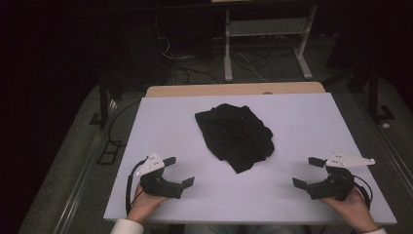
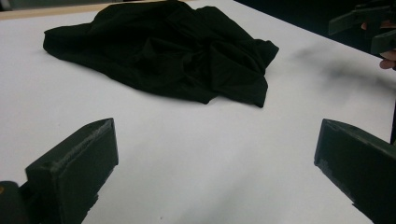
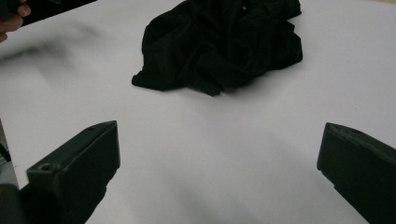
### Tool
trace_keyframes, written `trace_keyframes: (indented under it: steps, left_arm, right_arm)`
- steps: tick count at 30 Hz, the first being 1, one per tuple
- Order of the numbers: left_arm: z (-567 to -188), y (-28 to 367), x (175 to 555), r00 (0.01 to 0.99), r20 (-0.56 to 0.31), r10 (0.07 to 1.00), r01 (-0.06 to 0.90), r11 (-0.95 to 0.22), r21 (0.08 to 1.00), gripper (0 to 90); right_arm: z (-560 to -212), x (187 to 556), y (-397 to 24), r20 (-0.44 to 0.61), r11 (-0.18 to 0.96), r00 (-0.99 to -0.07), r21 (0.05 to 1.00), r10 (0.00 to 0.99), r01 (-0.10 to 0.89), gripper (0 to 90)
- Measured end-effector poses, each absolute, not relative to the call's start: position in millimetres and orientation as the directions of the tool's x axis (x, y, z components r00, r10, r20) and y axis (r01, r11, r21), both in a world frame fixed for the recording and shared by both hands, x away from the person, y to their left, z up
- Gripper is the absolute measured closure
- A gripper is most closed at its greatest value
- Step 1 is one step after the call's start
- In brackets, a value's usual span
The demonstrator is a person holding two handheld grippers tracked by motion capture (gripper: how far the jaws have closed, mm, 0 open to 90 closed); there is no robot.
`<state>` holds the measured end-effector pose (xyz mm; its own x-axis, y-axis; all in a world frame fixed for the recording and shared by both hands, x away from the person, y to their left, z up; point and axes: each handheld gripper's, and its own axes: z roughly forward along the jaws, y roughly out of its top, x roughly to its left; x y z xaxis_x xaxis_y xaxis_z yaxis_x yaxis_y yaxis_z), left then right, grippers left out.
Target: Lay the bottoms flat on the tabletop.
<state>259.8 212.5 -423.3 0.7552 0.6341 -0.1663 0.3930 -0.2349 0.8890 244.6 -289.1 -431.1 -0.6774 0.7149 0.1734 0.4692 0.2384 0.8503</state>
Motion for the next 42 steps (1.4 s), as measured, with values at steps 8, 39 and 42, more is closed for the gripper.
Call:
trace_keyframes:
  steps: [8,39,42]
  left_arm:
    - [-423,212,260,0.757,-0.160,0.634,0.391,-0.243,0.887,0.0]
    - [-408,200,269,0.758,-0.133,0.639,0.398,-0.290,0.870,0.0]
    - [-405,199,271,0.758,-0.127,0.639,0.396,-0.297,0.869,0.0]
  right_arm:
    - [-429,243,-291,0.169,0.232,-0.671,0.855,0.722,0.464,0.0]
    - [-414,246,-289,0.181,0.237,-0.665,0.841,0.725,0.487,0.0]
    - [-414,249,-290,0.184,0.237,-0.661,0.837,0.727,0.493,0.0]
